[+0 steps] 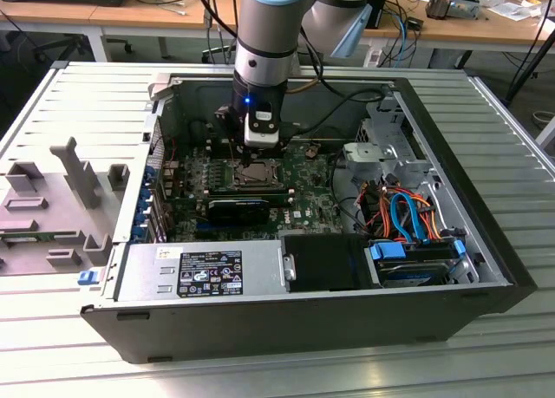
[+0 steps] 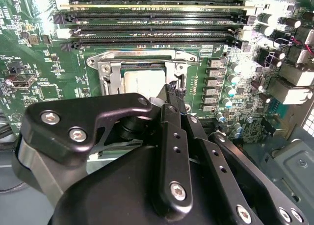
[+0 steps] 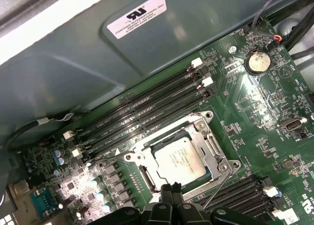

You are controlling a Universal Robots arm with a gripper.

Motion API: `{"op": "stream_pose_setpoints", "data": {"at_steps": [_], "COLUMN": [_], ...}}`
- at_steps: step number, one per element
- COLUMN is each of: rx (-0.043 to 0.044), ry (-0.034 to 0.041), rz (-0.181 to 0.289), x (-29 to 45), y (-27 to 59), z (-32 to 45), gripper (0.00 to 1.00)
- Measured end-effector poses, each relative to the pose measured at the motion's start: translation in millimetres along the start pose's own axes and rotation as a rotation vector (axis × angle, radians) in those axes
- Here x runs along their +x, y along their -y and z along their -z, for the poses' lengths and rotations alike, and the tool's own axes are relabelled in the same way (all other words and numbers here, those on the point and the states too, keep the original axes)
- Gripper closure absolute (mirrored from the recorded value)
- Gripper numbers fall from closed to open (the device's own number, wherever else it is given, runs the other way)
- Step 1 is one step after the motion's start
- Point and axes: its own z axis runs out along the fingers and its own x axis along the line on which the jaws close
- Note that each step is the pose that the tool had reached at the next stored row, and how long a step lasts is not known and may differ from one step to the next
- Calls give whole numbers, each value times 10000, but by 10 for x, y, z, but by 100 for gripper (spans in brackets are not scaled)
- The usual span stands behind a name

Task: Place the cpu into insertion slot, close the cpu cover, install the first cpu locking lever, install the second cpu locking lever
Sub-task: 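Install the first cpu locking lever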

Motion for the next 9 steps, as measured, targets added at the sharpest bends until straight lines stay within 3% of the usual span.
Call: {"op": "stream_pose_setpoints", "data": {"at_steps": [9], "rx": [19], "ry": [4], "rz": [169], "x": [0], "y": [0], "z": [0], "gripper": [89]}}
